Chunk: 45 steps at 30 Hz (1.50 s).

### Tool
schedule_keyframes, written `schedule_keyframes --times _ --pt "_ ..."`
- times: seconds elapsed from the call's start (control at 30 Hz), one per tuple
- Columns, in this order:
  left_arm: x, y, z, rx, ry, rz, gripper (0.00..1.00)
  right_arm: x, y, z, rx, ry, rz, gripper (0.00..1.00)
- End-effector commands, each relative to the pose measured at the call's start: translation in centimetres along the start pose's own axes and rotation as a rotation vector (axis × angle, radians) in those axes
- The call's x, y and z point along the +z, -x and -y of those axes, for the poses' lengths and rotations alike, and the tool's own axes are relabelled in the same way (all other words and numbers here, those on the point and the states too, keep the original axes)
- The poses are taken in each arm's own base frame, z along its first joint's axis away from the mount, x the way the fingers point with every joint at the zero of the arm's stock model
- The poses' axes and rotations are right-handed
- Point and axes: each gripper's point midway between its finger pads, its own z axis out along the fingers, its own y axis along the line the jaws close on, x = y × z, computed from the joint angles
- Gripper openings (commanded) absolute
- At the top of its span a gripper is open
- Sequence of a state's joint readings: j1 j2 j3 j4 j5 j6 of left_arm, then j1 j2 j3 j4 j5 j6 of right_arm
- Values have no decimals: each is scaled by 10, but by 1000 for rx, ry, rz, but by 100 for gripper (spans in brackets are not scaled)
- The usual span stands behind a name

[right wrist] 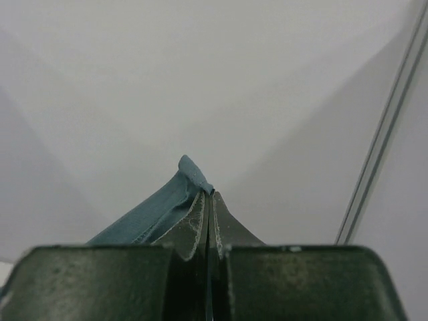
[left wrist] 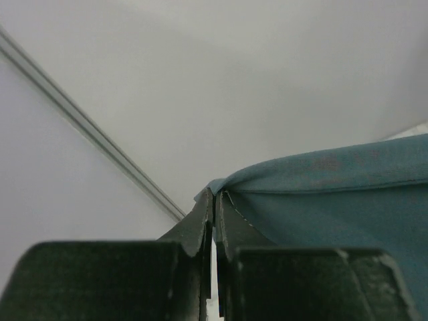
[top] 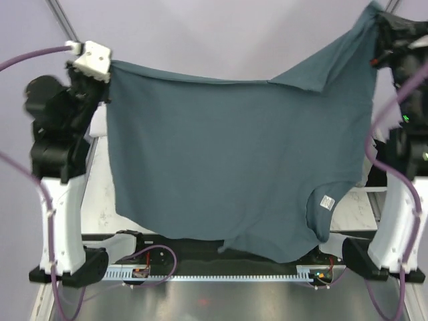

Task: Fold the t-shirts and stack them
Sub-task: Flatten the tshirt out, then fold the tshirt

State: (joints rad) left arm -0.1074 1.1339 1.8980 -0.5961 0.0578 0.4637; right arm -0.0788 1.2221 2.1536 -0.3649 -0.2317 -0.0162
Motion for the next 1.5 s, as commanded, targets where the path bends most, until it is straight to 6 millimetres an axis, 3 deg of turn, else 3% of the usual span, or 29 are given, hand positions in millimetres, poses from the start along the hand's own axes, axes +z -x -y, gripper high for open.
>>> schedule_keyframes --times 0.0,0.07,0.1,0.13,0.17,0.23,0.27,0.3,0.33,0.4,0.43,0.47,0.5,0.53,0.57,0.6,0.63,0.67,0.7,0.73,0.77,0.8,0.83,0.9,0.93,1.0,1.17,1.3,1.47 --pt "58 -60 27 -12 -52 -103 2 47 -112 11 13 13 -178 0" --pt "80 -83 38 -13 -67 -116 2 61 -168 11 37 24 -261 0" --pt "96 -121 56 -17 -104 -191 2 63 -202 11 55 24 -308 0" --pt "107 -136 63 -20 -112 -207 2 68 -237 8 75 43 -359 0" --pt "114 -164 77 -21 -142 -256 2 66 -270 7 88 45 -402 0" --pt "132 -209 98 -20 -177 -328 2 65 -323 1 97 53 -475 0" --pt "138 -227 106 -17 -184 -347 2 57 -357 -1 93 46 -533 0" --pt "144 -245 113 -6 -196 -375 2 57 -373 -5 77 50 -549 0" --pt "153 -272 124 0 -213 -425 2 54 -406 -14 69 68 -606 0" --pt "167 -297 128 32 -206 -454 2 47 -459 -19 43 80 -694 0" --pt "179 -318 136 44 -216 -485 2 53 -467 -18 34 78 -701 0" --pt "185 -325 138 44 -218 -495 2 56 -478 -16 34 69 -713 0" --pt "192 -331 140 44 -221 -502 2 54 -508 -14 35 55 -764 0" --pt "198 -338 143 45 -225 -508 2 58 -517 -13 32 49 -772 0" --pt "210 -345 147 41 -229 -513 2 73 -512 -10 32 37 -746 0" --pt "216 -351 149 39 -230 -516 2 72 -540 -7 39 16 -788 0" --pt "222 -356 149 39 -221 -523 2 89 -534 -1 39 -6 -757 0" --pt "233 -367 152 37 -219 -534 2 92 -543 0 60 -30 -769 0" --pt "238 -371 154 35 -222 -538 2 89 -571 -1 76 -38 -808 0" --pt "242 -377 151 37 -197 -555 2 105 -565 1 81 -45 -776 0" --pt "247 -387 155 31 -196 -567 2 104 -576 -2 94 -44 -799 0" --pt "250 -392 156 32 -193 -572 2 100 -600 -6 118 -46 -833 0" --pt "251 -396 156 31 -189 -578 2 107 -599 -7 119 -42 -819 0" --pt "252 -413 158 22 -185 -602 2 102 -618 -8 115 -45 -849 0" --pt "253 -415 156 22 -171 -600 2 105 -619 -25 112 -21 -848 0" --pt "255 -429 153 17 -156 -613 2 103 -632 -29 105 -16 -861 0" --pt "258 -441 134 6 -109 -633 2 123 -635 -35 69 -14 -818 0" --pt "248 -439 122 -11 -91 -634 2 133 -640 -58 49 17 -787 0" --pt "241 -431 103 -23 -46 -618 2 147 -633 -69 37 20 -739 0"
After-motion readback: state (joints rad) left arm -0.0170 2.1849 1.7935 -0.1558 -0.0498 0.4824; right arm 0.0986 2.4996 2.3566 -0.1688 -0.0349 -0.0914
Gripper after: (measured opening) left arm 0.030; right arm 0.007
